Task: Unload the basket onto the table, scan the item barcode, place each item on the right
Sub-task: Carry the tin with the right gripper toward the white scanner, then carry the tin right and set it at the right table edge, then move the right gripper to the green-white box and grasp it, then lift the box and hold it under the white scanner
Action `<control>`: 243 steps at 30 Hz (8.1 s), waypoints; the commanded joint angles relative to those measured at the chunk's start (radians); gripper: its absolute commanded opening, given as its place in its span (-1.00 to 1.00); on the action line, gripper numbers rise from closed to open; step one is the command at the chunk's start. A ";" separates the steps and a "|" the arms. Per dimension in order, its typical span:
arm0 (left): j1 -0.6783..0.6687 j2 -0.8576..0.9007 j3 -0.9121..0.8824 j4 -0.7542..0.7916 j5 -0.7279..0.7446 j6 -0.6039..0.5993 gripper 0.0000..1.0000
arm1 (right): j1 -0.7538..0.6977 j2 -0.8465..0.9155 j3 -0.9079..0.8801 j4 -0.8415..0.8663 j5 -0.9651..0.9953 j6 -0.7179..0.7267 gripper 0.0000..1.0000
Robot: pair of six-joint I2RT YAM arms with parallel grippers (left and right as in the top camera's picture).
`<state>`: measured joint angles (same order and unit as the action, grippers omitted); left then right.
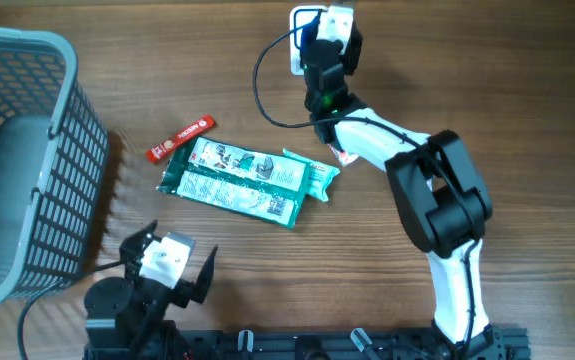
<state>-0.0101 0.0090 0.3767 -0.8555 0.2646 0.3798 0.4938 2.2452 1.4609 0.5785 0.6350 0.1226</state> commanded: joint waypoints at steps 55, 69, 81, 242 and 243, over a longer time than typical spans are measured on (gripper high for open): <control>0.006 -0.002 -0.005 -0.133 0.015 0.005 1.00 | -1.294 -0.220 0.211 -1.576 -0.606 0.390 0.99; 0.006 -0.002 -0.005 -0.132 0.015 0.005 0.99 | -0.942 -0.583 0.203 -1.841 -0.665 0.455 0.18; 0.006 -0.002 -0.005 -0.133 0.015 0.005 1.00 | -0.666 -0.580 -0.427 -1.443 -0.798 0.626 -0.91; 0.006 -0.002 -0.005 -0.133 0.016 0.005 1.00 | -0.452 -0.600 -0.627 -0.500 -2.256 0.188 -0.57; 0.006 -0.002 -0.005 -0.133 0.015 0.005 1.00 | -0.452 -0.600 -0.627 -0.489 -2.255 0.211 -0.57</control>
<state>-0.0097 0.0090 0.3767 -0.9882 0.2642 0.3798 0.0383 1.6367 0.8165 0.0635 -1.5593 0.2420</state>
